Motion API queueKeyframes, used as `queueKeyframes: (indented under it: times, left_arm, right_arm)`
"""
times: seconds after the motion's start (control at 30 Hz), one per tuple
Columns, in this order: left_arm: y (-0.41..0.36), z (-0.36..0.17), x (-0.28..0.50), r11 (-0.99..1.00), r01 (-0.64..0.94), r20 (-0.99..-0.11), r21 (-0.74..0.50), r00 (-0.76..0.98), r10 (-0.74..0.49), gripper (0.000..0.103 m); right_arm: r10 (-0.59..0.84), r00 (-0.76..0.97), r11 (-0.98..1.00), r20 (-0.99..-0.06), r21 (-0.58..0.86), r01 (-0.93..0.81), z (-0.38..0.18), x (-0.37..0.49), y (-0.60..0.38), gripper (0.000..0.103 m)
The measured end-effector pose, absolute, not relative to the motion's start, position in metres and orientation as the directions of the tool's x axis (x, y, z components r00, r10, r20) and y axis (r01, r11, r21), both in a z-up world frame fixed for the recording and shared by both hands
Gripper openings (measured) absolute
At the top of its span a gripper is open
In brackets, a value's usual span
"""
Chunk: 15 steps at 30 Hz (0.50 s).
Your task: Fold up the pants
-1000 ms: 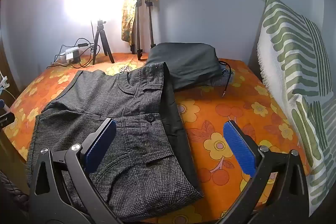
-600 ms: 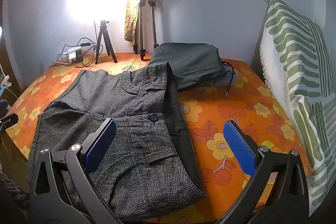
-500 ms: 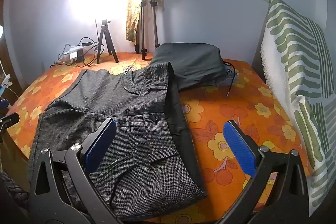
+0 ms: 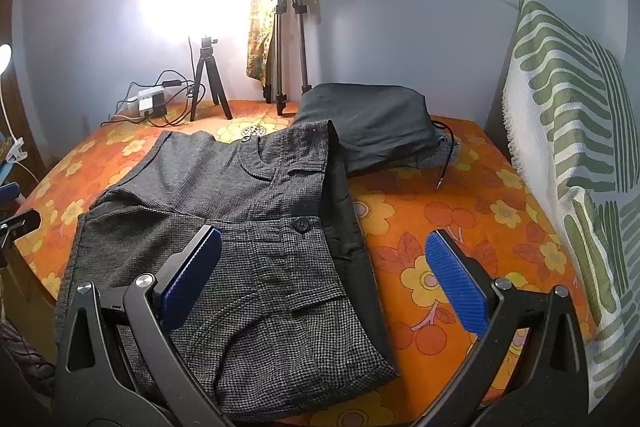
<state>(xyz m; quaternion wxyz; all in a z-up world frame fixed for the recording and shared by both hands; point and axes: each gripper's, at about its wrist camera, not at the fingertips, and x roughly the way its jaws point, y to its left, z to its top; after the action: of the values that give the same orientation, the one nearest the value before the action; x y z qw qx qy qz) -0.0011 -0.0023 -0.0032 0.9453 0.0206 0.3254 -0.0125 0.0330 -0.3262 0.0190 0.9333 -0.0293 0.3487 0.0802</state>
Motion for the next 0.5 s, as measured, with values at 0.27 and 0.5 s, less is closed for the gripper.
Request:
queueKeyframes:
  times: [0.27,0.5]
  left_arm:
    - [-0.0021,-0.0013,-0.0017,0.999,0.04,-0.61,0.032,0.792,-0.012,0.102]
    - [-0.0032,-0.0006,-0.0022,0.999,0.038,-0.608,0.035,0.794,-0.009,0.101]
  right_arm:
    - [0.135,0.746,0.984,-0.652,-0.001,-0.179,0.0199,0.0325,-0.3254,0.103]
    - [0.142,0.749,0.982,-0.648,-0.003,-0.189,0.0201,0.0293,-0.3227,0.103]
